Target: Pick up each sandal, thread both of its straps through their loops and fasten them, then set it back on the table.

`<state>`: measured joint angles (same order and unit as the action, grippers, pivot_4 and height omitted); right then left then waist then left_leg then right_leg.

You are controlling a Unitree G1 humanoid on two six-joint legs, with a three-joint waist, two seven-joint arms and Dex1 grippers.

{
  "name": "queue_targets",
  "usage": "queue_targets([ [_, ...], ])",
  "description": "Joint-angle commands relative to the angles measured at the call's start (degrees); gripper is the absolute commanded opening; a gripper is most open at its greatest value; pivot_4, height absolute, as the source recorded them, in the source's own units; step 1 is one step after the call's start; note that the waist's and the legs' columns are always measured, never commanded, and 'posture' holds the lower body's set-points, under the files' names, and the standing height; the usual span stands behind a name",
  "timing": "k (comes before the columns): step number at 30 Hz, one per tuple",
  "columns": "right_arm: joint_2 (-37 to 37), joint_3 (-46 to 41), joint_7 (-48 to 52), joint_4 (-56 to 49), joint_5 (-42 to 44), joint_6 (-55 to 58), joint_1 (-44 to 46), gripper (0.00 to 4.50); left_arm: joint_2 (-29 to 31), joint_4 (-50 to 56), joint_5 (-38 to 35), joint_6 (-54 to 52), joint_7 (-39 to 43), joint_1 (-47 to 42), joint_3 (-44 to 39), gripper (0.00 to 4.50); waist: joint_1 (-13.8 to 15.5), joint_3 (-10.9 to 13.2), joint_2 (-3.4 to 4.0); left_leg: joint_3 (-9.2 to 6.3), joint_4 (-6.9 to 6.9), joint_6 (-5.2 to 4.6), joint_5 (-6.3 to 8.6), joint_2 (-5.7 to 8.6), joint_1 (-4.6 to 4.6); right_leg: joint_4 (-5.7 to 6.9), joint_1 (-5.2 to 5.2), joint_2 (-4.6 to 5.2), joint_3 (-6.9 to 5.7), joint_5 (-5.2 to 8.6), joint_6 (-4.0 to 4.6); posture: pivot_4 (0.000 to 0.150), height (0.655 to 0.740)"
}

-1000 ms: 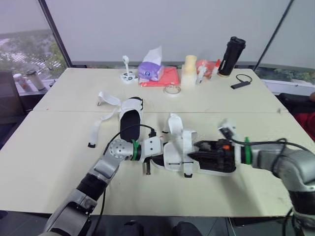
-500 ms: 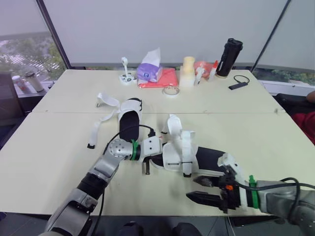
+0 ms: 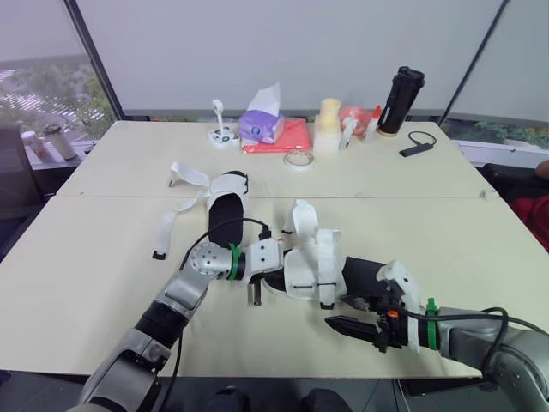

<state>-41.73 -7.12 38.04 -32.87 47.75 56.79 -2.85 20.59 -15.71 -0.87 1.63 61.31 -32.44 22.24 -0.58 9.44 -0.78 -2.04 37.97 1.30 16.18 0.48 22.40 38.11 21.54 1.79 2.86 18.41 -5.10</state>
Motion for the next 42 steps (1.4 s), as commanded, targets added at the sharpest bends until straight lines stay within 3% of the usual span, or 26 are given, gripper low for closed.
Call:
queue_targets([
  [1, 2.19, 0.21, -1.07, -1.24, 3.06, 0.70, 1.62, 3.83, 0.58, -1.95, 2.08, -0.90, 0.32, 0.75, 1.46, 0.00, -0.01, 0.00, 0.00, 0.00, 0.00, 0.00, 0.00, 0.00, 0.00, 0.00, 0.00, 0.00, 0.00, 0.00, 0.00, 0.150, 0.7400],
  [3, 3.76, 1.53, -2.36, -0.92, 2.56, 0.84, 2.25, 3.83, 0.51, -1.92, 2.08, -1.02, 0.17, 0.80, 1.43, 0.00, -0.02, 0.00, 0.00, -0.01, 0.00, 0.00, 0.00, 0.00, 0.00, 0.00, 0.00, 0.01, 0.00, 0.00, 0.00, 0.150, 0.7400],
  [6, 6.54, 3.72, -4.64, 0.01, 1.23, 0.16, 3.08, 2.95, 0.40, -1.84, 2.06, -1.19, -0.05, 0.98, 1.45, 0.00, -0.03, 0.00, 0.01, -0.02, 0.00, 0.00, 0.00, 0.00, 0.00, -0.01, 0.00, 0.01, 0.00, 0.00, 0.00, 0.150, 0.7400],
  [12, 5.33, 2.88, -3.92, -1.22, 1.31, 0.00, 0.62, 0.01, 0.67, -1.65, 2.02, -1.26, 0.00, 1.26, 1.38, 0.00, 0.02, 0.00, 0.01, -0.01, 0.00, 0.00, 0.01, 0.00, 0.01, -0.03, 0.00, 0.03, 0.00, 0.00, 0.00, 0.150, 0.7400],
  [21, 1.87, 2.85, -1.85, -4.91, 3.95, 1.42, -5.27, 0.01, -0.08, -2.52, 2.15, -1.01, -0.12, 0.72, 1.61, 0.00, 0.14, 0.00, 0.00, -0.01, -0.01, -0.01, 0.01, 0.00, 0.02, -0.06, -0.01, 0.05, 0.00, 0.00, 0.00, 0.150, 0.7400],
  [33, -2.68, 4.04, 2.12, -12.60, 11.33, 2.26, -19.74, 0.01, -0.04, -3.19, 1.99, -1.01, 1.51, 0.58, 2.17, 0.00, 0.10, -0.01, -0.02, -0.03, -0.01, -0.02, 0.03, -0.01, -0.02, -0.12, -0.08, 0.07, -0.02, 0.01, -0.01, 0.150, 0.7400],
  [37, -1.95, 2.08, 1.26, -11.57, 12.64, 0.51, -18.75, 0.01, -0.26, -4.52, 1.96, -0.54, 2.07, -0.22, 2.23, 0.00, 0.09, -0.01, -0.02, -0.03, -0.07, -0.07, 0.06, 0.00, 0.00, -0.21, -0.07, 0.06, -0.02, 0.01, -0.01, 0.150, 0.7400],
  [42, -4.00, -6.37, -5.64, -9.43, 30.62, 1.05, -8.36, 0.01, -1.25, -6.56, 2.28, 0.52, 2.19, -1.21, 2.41, 0.00, 0.01, 0.00, -0.03, -0.01, -0.01, -0.07, 0.06, 0.00, -0.05, -0.21, -0.15, 0.08, -0.02, -0.01, -0.04, 0.150, 0.7400],
])
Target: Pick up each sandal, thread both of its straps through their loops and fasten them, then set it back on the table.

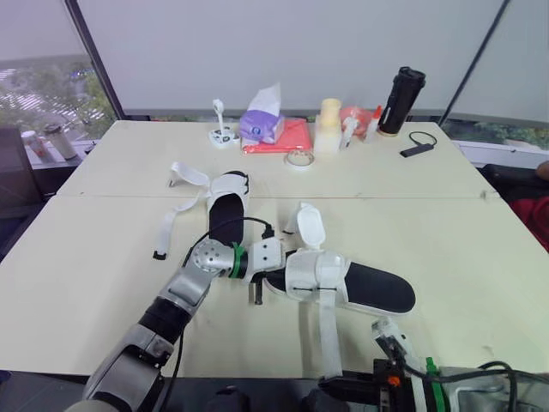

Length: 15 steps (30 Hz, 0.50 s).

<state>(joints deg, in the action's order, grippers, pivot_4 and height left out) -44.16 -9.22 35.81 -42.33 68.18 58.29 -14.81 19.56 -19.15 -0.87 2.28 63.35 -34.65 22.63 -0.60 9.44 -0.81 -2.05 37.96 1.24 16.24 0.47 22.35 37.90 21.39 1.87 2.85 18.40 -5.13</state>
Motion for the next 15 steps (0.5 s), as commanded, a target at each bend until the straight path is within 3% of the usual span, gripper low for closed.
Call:
queue_targets([
  [1, -2.18, -5.10, -5.11, 0.61, 14.17, -0.85, 5.39, 0.01, -0.38, -3.36, 2.33, 0.02, 0.12, 0.91, 2.03, 0.00, 0.23, 0.02, -0.04, 0.00, 0.01, 0.00, 0.00, 0.00, 0.00, -0.01, -0.01, 0.00, 0.00, -0.01, -0.02, 0.150, 0.7400],
  [5, -3.52, -4.63, -11.60, 4.70, 25.46, -2.64, 13.34, 0.01, -0.97, -4.03, 2.50, 0.49, -0.15, 0.83, 1.98, 0.00, 0.51, 0.02, -0.04, -0.03, 0.00, -0.03, 0.02, 0.01, 0.08, -0.06, 0.02, 0.03, -0.03, -0.02, -0.02, 0.150, 0.7400],
  [11, -0.45, 0.17, -20.28, 14.57, 28.24, -3.43, 24.36, 0.01, -1.20, -3.40, 2.52, 0.49, -0.35, 1.85, 2.03, 0.00, 1.14, 0.02, -0.04, -0.01, 0.00, -0.09, 0.05, 0.01, 0.10, -0.15, 0.03, 0.10, -0.03, -0.04, -0.02, 0.150, 0.7400],
  [15, 4.00, 1.64, -27.00, 26.59, 29.47, -3.85, 32.92, 0.01, -0.96, -1.40, 2.15, -0.61, -0.18, 3.37, 2.17, 0.00, 0.98, 0.01, -0.02, 0.02, 0.00, -0.11, 0.07, 0.01, 0.12, -0.19, 0.04, 0.15, -0.02, -0.04, -0.01, 0.150, 0.7400],
])
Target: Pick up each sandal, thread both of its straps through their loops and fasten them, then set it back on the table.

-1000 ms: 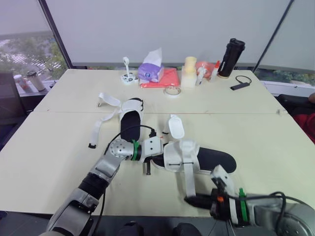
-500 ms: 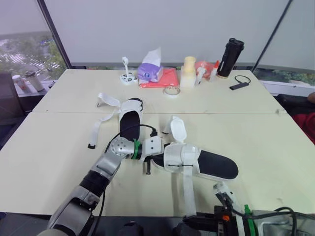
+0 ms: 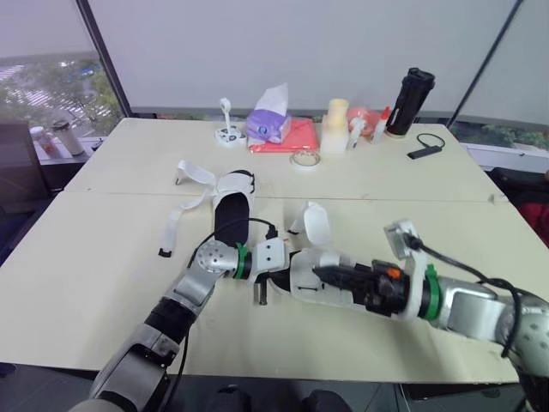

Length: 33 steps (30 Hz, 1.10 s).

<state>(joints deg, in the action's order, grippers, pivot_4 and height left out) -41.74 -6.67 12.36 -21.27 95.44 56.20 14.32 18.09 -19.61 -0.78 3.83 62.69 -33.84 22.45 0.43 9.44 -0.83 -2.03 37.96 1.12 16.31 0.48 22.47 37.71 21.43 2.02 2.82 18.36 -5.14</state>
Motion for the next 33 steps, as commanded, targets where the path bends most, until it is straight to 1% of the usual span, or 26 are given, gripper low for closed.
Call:
queue_targets([
  [1, 2.33, -0.71, -4.36, 7.94, 0.65, -1.38, 4.74, 0.34, 0.66, -0.37, 1.97, -2.46, 0.59, 2.98, 2.39, 0.00, 0.03, 0.00, 0.00, 0.00, 0.00, 0.00, 0.00, 0.00, 0.00, 0.00, 0.01, 0.00, 0.00, 0.00, 0.00, 0.150, 0.7400],
  [3, 3.32, -1.04, -5.26, 9.64, -0.20, -0.99, 5.10, 1.01, 0.93, 0.69, 1.86, -3.05, 0.61, 3.71, 2.38, 0.00, 0.13, -0.02, 0.03, -0.01, -0.05, -0.07, 0.04, 0.00, 0.04, -0.05, 0.04, 0.01, -0.02, 0.00, 0.01, 0.150, 0.7400],
  [8, 4.79, -2.27, -7.78, 10.38, -0.89, -1.09, 5.51, 3.46, 1.64, 2.89, 1.40, -4.44, 1.19, 4.99, 2.33, 0.00, -0.08, -0.04, 0.06, 0.01, -0.33, -0.20, 0.12, 0.00, 0.15, -0.38, 0.12, 0.03, -0.02, 0.00, 0.01, 0.150, 0.7400],
  [9, 4.91, -2.96, -8.27, 10.57, -0.97, -1.35, 5.57, 4.05, 1.75, 3.36, 1.30, -4.73, 1.27, 5.22, 2.33, 0.00, -0.10, -0.04, 0.06, 0.02, -0.37, -0.20, 0.12, 0.00, 0.15, -0.40, 0.13, 0.03, -0.03, 0.00, 0.00, 0.150, 0.7400],
  [10, 4.75, -3.67, -8.37, 10.69, -1.21, -1.48, 5.61, 4.47, 1.82, 3.73, 1.23, -4.98, 1.33, 5.38, 2.34, 0.00, -0.15, -0.04, 0.06, 0.02, -0.40, -0.20, 0.12, 0.00, 0.15, -0.42, 0.13, 0.03, -0.03, 0.00, 0.00, 0.150, 0.7400],
  [12, 3.28, -4.84, -6.67, 10.15, -3.77, -1.49, 5.71, 4.47, 1.97, 4.20, 1.13, -5.31, 1.37, 5.56, 2.35, 0.00, -0.19, -0.04, 0.07, 0.02, -0.48, -0.20, 0.12, 0.00, 0.13, -0.46, 0.13, 0.03, -0.03, 0.00, 0.00, 0.150, 0.7400],
  [14, 0.09, -4.04, -3.23, 8.79, -10.99, -1.59, 6.48, 4.47, 2.05, 4.30, 1.09, -5.47, 1.36, 5.59, 2.37, 0.00, -0.19, -0.08, 0.14, 0.03, -0.53, -0.20, 0.12, 0.00, 0.11, -0.49, 0.13, 0.03, -0.03, 0.00, 0.00, 0.150, 0.7400],
  [16, -2.84, -1.65, 1.19, 8.20, -18.61, -2.29, 8.17, 4.47, 1.95, 4.00, 1.15, -5.45, 1.31, 5.40, 2.39, 0.00, -0.28, -0.10, 0.18, 0.07, -0.56, -0.20, 0.12, 0.00, 0.11, -0.52, 0.14, 0.03, -0.02, 0.00, 0.00, 0.150, 0.7400],
  [19, -5.44, 3.14, 7.93, 9.49, -26.40, -1.24, 11.87, 4.47, 1.52, 3.23, 1.36, -5.18, 1.11, 4.92, 2.49, 0.00, -0.60, -0.17, 0.30, 0.08, -0.62, -0.20, 0.12, 0.00, 0.05, -0.52, 0.15, 0.02, -0.02, 0.00, 0.01, 0.150, 0.7400],
  [22, -5.34, 6.05, 12.57, 12.10, -29.71, 1.62, 14.78, 4.47, 1.00, 2.35, 1.60, -4.80, 0.74, 4.33, 2.40, 0.00, -0.64, -0.18, 0.31, 0.08, -0.63, -0.20, 0.12, 0.00, 0.02, -0.52, 0.11, 0.02, -0.04, 0.00, 0.01, 0.150, 0.7400],
  [26, -4.27, 6.72, 16.74, 15.51, -30.14, 7.10, 17.26, 4.47, 0.60, 1.78, 1.93, -4.48, 0.05, 4.15, 2.09, 0.00, -0.06, -0.18, 0.30, 0.09, -0.57, -0.20, 0.12, 0.05, 0.03, -0.54, 0.08, 0.10, -0.03, 0.00, 0.00, 0.150, 0.7400],
  [33, -5.28, 7.37, 21.88, 16.57, -33.65, 11.91, 17.46, 4.47, 1.01, 2.82, 1.83, -4.76, -0.88, 5.59, 1.64, 0.00, 0.13, -0.18, 0.31, 0.09, -0.58, -0.20, 0.12, 0.06, 0.05, -0.54, 0.11, 0.14, -0.03, 0.00, 0.01, 0.150, 0.7400],
])
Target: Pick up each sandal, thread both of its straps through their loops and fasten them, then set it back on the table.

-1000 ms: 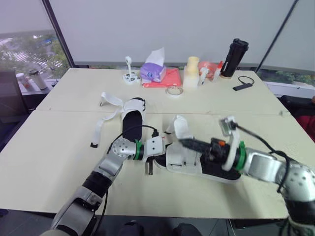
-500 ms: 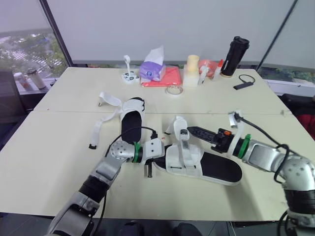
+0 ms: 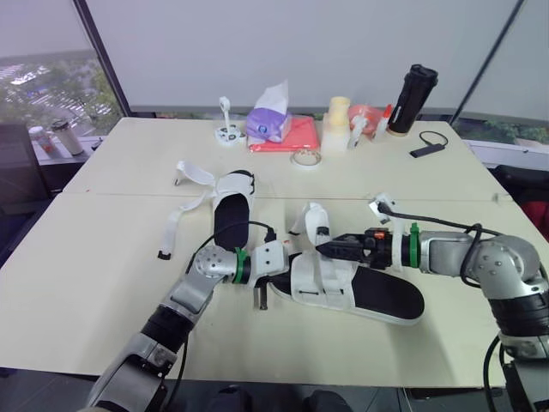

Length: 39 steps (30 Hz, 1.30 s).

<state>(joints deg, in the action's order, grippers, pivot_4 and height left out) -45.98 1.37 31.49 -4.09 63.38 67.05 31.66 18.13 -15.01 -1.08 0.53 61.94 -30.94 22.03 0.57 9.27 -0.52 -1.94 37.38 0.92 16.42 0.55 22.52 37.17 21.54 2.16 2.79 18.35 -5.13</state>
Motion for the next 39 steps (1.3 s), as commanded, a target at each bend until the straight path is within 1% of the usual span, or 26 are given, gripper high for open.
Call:
queue_targets([
  [1, -1.20, -0.47, 3.63, -0.81, -2.25, 1.35, -0.26, 4.47, 1.00, -1.63, 2.10, -1.51, -0.24, 2.89, 2.04, 0.00, -0.03, 0.00, 0.00, 0.00, 0.00, 0.00, 0.00, 0.00, 0.00, 0.00, 0.00, 0.01, 0.00, 0.00, 0.00, 0.150, 0.7400],
  [4, -0.48, -0.72, 5.82, -1.16, -2.76, 2.95, -0.46, 4.47, 0.77, -1.70, 2.16, -1.65, -0.76, 2.90, 1.95, 0.00, -0.04, 0.00, 0.00, 0.00, -0.02, 0.00, 0.00, 0.00, 0.00, -0.01, 0.01, 0.01, 0.00, 0.00, 0.00, 0.150, 0.7400],
  [9, 2.23, -2.84, 6.69, -0.53, -2.07, 4.87, 0.49, 4.47, 0.57, -2.24, 2.29, -1.53, -1.33, 2.58, 1.81, 0.00, -0.05, -0.01, 0.01, 0.00, -0.03, 0.00, 0.00, 0.00, 0.00, 0.00, 0.02, 0.01, 0.00, 0.00, 0.00, 0.150, 0.7400],
  [10, 2.73, -3.25, 6.68, -0.37, -2.24, 5.02, 0.77, 4.24, 0.60, -2.17, 2.30, -1.55, -1.36, 2.62, 1.81, 0.00, -0.05, -0.01, 0.01, 0.00, -0.03, 0.00, 0.00, 0.00, 0.00, 0.00, 0.01, 0.01, 0.00, 0.00, 0.00, 0.150, 0.7400],
  [12, 3.59, -3.72, 6.83, 0.12, -3.16, 4.96, 1.44, 3.69, 0.64, -2.15, 2.32, -1.59, -1.41, 2.66, 1.78, 0.00, -0.06, -0.01, 0.01, 0.00, -0.03, 0.00, 0.00, 0.00, 0.00, 0.01, 0.02, 0.01, 0.00, 0.00, 0.00, 0.150, 0.7400],
  [20, 4.71, -1.34, 10.69, 1.07, -8.29, 4.39, 2.57, 0.03, 0.66, -2.56, 2.47, -1.62, -1.85, 2.50, 1.47, 0.00, -0.24, -0.02, 0.04, 0.01, -0.05, 0.00, 0.00, 0.01, -0.01, 0.02, 0.03, 0.01, -0.01, 0.00, 0.00, 0.150, 0.7400],
  [25, 4.39, 0.30, 13.19, 2.40, -13.42, 0.52, 2.83, 0.03, 0.83, -2.88, 2.49, -1.48, -2.30, 2.52, 1.42, 0.00, -0.17, -0.02, 0.04, 0.01, -0.03, 0.00, 0.00, 0.04, -0.01, 0.02, 0.02, 0.04, -0.01, 0.00, 0.00, 0.150, 0.7400],
  [28, 4.46, 0.47, 14.60, 2.94, -14.85, -0.09, 2.92, 0.87, 0.81, -2.89, 2.48, -1.51, -2.51, 2.55, 1.42, 0.00, -0.15, -0.02, 0.04, 0.01, -0.02, 0.00, 0.00, 0.05, -0.02, 0.02, 0.02, 0.04, -0.01, 0.00, 0.00, 0.150, 0.7400],
  [30, 4.33, 0.62, 16.14, 2.62, -15.35, -0.39, 2.90, 1.79, 0.81, -2.94, 2.48, -1.50, -2.59, 2.56, 1.44, 0.00, -0.17, -0.02, 0.04, 0.01, -0.03, 0.01, 0.00, 0.05, -0.02, 0.03, 0.02, 0.05, -0.01, -0.01, 0.00, 0.150, 0.7400],
  [31, 4.28, 0.81, 16.61, 2.50, -15.87, -0.58, 2.99, 2.47, 0.80, -2.95, 2.48, -1.50, -2.62, 2.56, 1.44, 0.00, -0.17, -0.02, 0.04, 0.01, -0.03, 0.01, 0.00, 0.05, -0.02, 0.03, 0.02, 0.05, -0.01, -0.01, 0.00, 0.150, 0.7400],
  [32, 4.41, 0.94, 16.87, 2.98, -16.40, -0.69, 3.64, 2.79, 0.77, -3.03, 2.49, -1.48, -2.70, 2.53, 1.42, 0.00, -0.17, -0.02, 0.04, 0.01, -0.03, 0.01, 0.00, 0.05, -0.02, 0.03, 0.02, 0.05, -0.01, -0.01, 0.00, 0.150, 0.7400],
  [39, 4.24, 2.57, 20.24, 3.15, -17.35, 1.97, 5.54, 2.79, 0.66, -3.51, 2.69, -1.27, -3.33, 2.43, 1.30, 0.00, -0.18, -0.02, 0.04, 0.02, -0.03, 0.01, 0.00, 0.06, -0.02, 0.03, 0.02, 0.10, -0.03, -0.01, 0.00, 0.150, 0.7400],
])
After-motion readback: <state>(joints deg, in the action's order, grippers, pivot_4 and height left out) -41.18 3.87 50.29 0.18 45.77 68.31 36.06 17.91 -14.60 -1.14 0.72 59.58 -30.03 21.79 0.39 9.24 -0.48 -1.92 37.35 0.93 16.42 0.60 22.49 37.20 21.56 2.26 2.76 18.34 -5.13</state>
